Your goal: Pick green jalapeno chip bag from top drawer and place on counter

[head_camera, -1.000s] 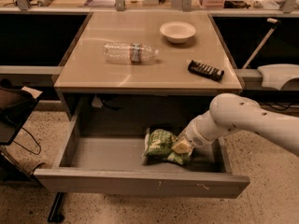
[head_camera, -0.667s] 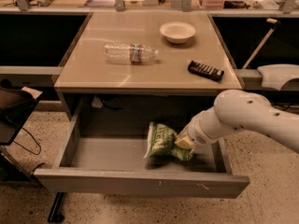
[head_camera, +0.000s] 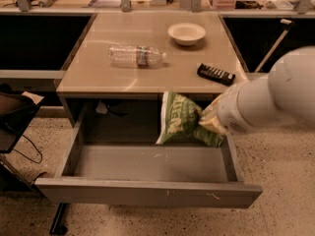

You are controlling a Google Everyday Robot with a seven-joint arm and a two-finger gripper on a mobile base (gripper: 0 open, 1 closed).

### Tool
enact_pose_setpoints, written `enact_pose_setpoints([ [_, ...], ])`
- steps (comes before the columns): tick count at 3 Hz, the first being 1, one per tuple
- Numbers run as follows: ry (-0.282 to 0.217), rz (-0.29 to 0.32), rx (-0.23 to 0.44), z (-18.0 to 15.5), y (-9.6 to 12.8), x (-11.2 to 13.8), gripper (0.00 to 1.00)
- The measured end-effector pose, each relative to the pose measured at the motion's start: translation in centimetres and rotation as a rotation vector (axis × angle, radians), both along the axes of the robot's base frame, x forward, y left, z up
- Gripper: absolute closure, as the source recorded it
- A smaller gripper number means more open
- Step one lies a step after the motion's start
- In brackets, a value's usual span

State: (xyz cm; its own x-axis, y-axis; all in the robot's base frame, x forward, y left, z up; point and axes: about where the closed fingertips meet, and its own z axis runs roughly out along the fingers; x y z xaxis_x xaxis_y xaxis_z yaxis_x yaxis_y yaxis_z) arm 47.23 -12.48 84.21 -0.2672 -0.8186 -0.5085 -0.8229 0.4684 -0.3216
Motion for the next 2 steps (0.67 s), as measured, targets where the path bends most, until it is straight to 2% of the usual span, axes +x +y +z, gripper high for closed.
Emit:
enact_pose_setpoints([
  [1, -0.115, -0.047, -0.078, 11.0, -0.7, -0.2, 1.0],
  [2, -0.125, -0.113, -0.111, 17.0, -0.5, 2.2, 1.0],
])
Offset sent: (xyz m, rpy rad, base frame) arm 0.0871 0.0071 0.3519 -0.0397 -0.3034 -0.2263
